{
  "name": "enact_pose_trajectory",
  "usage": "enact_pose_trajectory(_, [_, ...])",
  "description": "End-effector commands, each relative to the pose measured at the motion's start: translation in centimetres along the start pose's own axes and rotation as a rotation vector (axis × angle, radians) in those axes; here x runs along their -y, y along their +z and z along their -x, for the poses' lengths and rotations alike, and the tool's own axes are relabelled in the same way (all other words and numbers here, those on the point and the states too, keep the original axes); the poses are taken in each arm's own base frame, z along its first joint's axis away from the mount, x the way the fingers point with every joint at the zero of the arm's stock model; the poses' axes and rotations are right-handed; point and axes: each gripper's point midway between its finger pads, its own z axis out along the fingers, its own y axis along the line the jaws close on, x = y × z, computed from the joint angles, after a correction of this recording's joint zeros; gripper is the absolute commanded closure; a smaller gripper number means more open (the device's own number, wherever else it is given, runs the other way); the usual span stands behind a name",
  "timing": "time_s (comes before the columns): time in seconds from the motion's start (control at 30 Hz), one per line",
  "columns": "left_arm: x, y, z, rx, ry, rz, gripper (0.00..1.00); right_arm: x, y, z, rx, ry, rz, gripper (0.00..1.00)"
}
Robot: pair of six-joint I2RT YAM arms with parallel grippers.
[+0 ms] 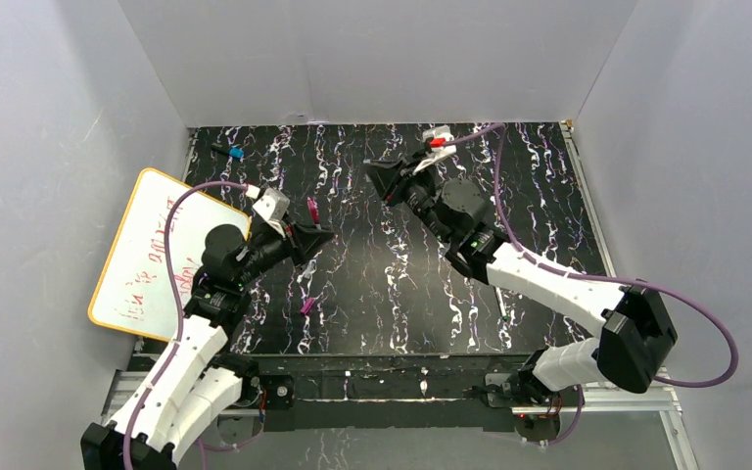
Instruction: Insert the pens into the pen caps
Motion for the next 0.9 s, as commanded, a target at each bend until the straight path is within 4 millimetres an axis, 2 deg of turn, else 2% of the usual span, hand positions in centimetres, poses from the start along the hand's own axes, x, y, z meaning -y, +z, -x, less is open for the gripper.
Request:
enact_pose_trajectory(0.0, [1.6,0.0,1.7,0.089,0.052,-0.064,1.00,-4.0,-0.9,4.8,0.196,0.155,0.158,0.99])
enact_pose_trajectory(0.2, [4.3,0.4,0.7,0.068,0.022,-0.222,1.00,-6.8,-2.1,5.9,0.253,0.275,0.315,0.99])
enact_pose_trajectory(0.47, [5.9,0.7,0.2,0.041,0.000,-0.309,1.00,-10.0,-2.6,7.3,0.280,0.313,0.443,0.99])
enact_pose_trajectory(0.6, [6.6,0.7,0.0,0.033,-0.003,-0.339,1.00,-11.7,-2.5,6.6,0.259,0.306,0.492,0.99])
enact_pose_trajectory(0.87, [7.6,0.7,-0.4,0.011,-0.008,-0.389,1.00,-12.7,-2.3,5.7,0.230,0.310,0.521,0.99])
